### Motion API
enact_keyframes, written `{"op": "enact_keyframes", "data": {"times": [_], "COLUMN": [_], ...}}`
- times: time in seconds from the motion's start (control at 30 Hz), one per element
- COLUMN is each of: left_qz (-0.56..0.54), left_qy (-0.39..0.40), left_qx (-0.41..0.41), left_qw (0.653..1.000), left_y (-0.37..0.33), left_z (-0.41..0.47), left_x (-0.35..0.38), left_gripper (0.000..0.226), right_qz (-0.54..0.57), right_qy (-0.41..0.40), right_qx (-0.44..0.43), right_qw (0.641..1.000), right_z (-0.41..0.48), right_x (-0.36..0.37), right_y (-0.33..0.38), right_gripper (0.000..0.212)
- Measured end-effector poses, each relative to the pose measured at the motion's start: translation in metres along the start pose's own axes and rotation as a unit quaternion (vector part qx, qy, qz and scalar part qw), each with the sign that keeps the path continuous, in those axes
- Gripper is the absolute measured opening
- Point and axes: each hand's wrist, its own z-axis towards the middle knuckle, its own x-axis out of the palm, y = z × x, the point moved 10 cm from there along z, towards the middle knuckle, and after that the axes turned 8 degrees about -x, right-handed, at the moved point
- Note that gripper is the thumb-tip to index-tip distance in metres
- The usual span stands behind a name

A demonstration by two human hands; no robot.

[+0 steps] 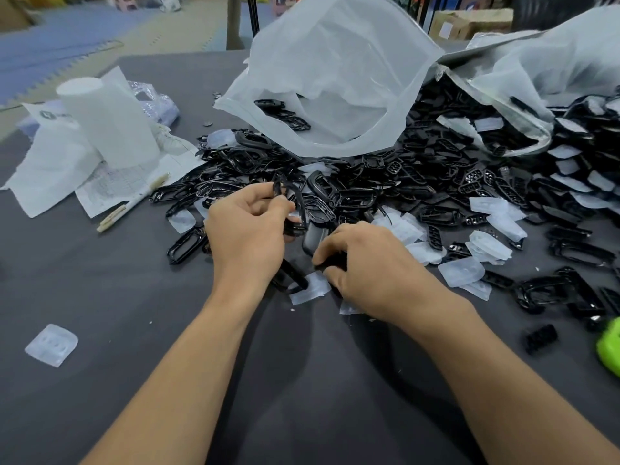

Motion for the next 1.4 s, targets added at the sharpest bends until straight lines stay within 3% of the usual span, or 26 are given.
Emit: {"op": "enact_keyframes", "data": {"times": [0.07, 0.17, 0.27, 0.37, 0.53, 0.7, 0.9, 1.1, 1.23, 1.4], "left_qz": [-0.018, -0.052, -0.083, -0.115, -0.126, -0.092, -0.083, -0.121, -0.129, -0.105], "left_qy": [-0.005, -0.010, 0.027, 0.069, 0.112, 0.128, 0.145, 0.162, 0.159, 0.143], "left_qx": [-0.019, -0.051, -0.076, -0.084, -0.065, -0.059, -0.064, -0.088, -0.095, -0.071], "left_qw": [1.000, 0.997, 0.993, 0.987, 0.984, 0.986, 0.984, 0.975, 0.974, 0.982], "left_y": [0.006, 0.018, 0.024, 0.022, 0.014, 0.013, 0.013, 0.011, 0.012, 0.011], "left_z": [0.002, 0.006, 0.008, 0.009, 0.000, -0.007, -0.012, -0.015, -0.015, -0.016], "left_x": [-0.001, -0.002, 0.006, 0.015, 0.026, 0.033, 0.038, 0.040, 0.040, 0.038], "left_gripper": [0.023, 0.015, 0.015, 0.023, 0.027, 0.026, 0.027, 0.025, 0.022, 0.015], "right_qz": [0.025, 0.131, 0.328, 0.475, 0.472, 0.476, 0.597, 0.615, 0.629, 0.597], "right_qy": [-0.003, -0.103, -0.210, -0.233, -0.236, -0.250, -0.176, -0.163, -0.164, -0.175], "right_qx": [0.013, 0.016, 0.056, 0.086, 0.095, 0.111, 0.129, 0.151, 0.161, 0.165], "right_qw": [1.000, 0.986, 0.920, 0.844, 0.844, 0.836, 0.772, 0.756, 0.742, 0.765], "right_z": [-0.003, -0.007, -0.010, -0.005, -0.006, -0.009, -0.006, -0.007, -0.008, -0.008], "right_x": [0.001, -0.013, -0.026, -0.021, -0.019, -0.025, -0.012, -0.008, -0.006, -0.008], "right_y": [-0.005, -0.011, -0.032, -0.040, -0.040, -0.043, -0.037, -0.040, -0.041, -0.043], "right_gripper": [0.020, 0.024, 0.025, 0.019, 0.028, 0.020, 0.023, 0.039, 0.039, 0.032]}}
